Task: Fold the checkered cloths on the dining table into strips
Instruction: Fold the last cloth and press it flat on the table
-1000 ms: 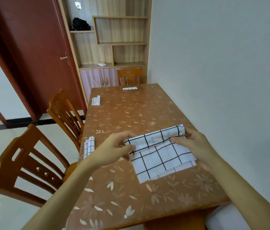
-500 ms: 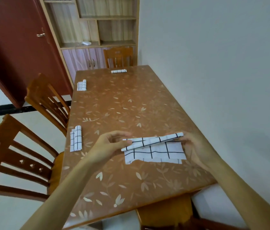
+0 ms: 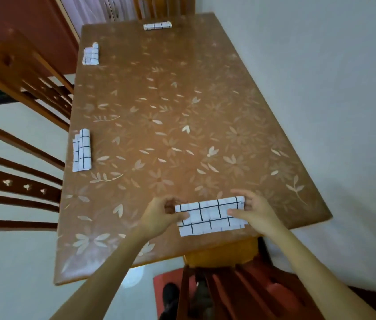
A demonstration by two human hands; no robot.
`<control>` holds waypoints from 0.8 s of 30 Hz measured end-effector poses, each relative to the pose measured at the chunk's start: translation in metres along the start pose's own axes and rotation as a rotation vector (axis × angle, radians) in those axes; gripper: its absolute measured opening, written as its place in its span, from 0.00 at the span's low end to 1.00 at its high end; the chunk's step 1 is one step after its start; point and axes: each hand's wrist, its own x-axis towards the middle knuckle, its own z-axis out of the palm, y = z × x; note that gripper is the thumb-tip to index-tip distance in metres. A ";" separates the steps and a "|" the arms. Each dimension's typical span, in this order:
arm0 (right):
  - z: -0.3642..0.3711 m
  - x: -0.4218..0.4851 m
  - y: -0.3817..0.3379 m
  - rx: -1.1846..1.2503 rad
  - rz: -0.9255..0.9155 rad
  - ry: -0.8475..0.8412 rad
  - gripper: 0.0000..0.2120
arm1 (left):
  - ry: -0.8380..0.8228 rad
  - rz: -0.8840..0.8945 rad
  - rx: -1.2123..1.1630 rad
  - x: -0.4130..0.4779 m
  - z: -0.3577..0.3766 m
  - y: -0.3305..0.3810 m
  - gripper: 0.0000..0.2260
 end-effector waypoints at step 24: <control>0.063 0.064 0.133 -0.994 -0.557 0.114 0.24 | 0.019 0.456 1.072 0.057 0.143 -0.119 0.40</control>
